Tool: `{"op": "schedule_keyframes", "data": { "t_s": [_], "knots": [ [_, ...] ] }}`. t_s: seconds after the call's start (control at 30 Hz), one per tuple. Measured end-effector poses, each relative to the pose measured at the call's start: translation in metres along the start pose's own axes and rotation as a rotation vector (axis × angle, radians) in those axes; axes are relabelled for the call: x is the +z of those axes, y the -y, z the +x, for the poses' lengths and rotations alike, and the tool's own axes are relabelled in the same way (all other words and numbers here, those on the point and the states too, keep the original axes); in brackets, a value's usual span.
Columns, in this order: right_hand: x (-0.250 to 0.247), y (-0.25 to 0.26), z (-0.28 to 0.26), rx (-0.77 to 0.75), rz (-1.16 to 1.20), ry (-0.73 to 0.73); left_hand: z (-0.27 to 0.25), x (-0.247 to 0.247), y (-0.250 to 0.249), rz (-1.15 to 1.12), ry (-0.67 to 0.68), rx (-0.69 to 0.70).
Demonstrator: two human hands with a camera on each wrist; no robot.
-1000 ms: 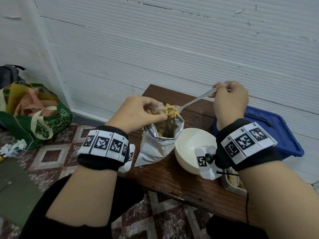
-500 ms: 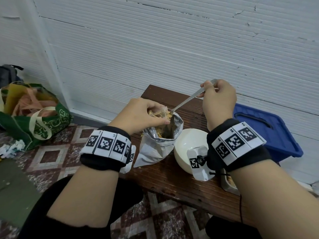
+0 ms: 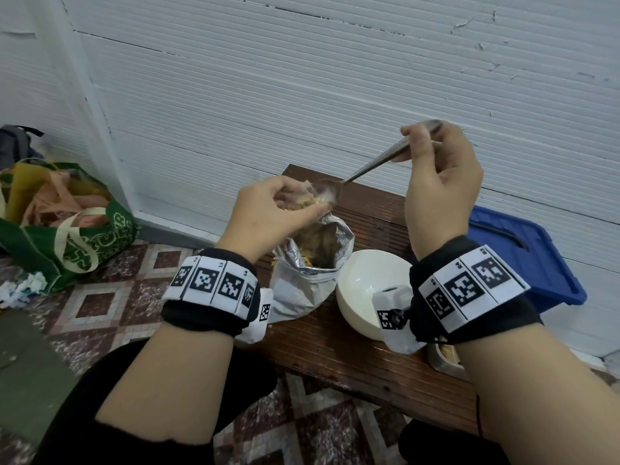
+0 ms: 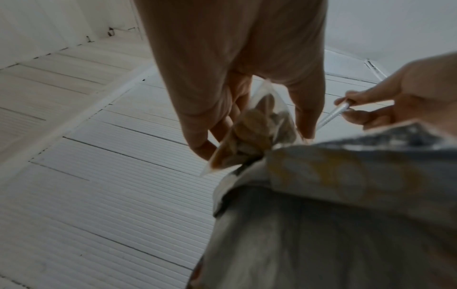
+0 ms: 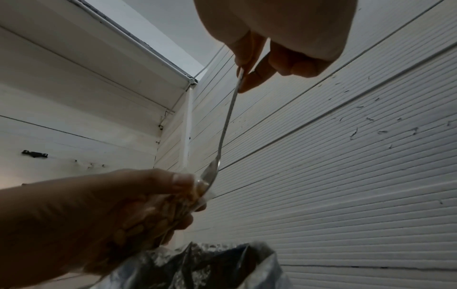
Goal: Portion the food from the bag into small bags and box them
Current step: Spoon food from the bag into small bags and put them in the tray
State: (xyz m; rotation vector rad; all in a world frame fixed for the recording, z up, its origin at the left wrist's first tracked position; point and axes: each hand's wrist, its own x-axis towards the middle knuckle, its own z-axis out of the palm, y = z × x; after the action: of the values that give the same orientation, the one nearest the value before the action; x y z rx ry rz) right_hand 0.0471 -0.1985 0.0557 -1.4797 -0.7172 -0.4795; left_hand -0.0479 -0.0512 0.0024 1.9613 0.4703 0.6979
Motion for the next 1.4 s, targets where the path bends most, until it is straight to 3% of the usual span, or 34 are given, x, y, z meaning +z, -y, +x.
{"op": "schedule_keyframes", "data": {
  "t_s": [0.13,0.27,0.4,0.53,0.67,0.87,1.2,1.4],
  "knots": [
    [-0.01,-0.001,0.006,0.003,0.003,-0.156,0.0,-0.004,0.001,-0.07,-0.025,-0.03],
    [-0.019,-0.012,0.003,0.129,-0.081,-0.243,-0.001,-0.007,0.0,-0.133,-0.07,-0.029],
    [-0.018,-0.027,-0.019,0.218,-0.28,-0.067,-0.001,-0.006,-0.008,-0.229,-0.083,0.007],
    [-0.007,-0.04,-0.051,0.212,-0.415,0.152,-0.004,0.002,-0.021,-0.299,-0.066,0.06],
    [-0.001,-0.05,-0.07,0.211,-0.469,0.25,-0.006,0.007,-0.025,-0.334,-0.059,0.088],
    [-0.003,-0.05,-0.065,0.343,-0.417,0.289,-0.008,0.015,-0.03,-0.367,-0.016,0.096],
    [-0.05,-0.026,-0.035,0.487,-0.082,0.094,-0.016,0.053,-0.044,-0.398,0.167,0.152],
    [-0.094,-0.011,-0.034,0.524,-0.043,0.165,-0.031,0.093,-0.048,-0.391,0.241,0.2]
  ]
}}
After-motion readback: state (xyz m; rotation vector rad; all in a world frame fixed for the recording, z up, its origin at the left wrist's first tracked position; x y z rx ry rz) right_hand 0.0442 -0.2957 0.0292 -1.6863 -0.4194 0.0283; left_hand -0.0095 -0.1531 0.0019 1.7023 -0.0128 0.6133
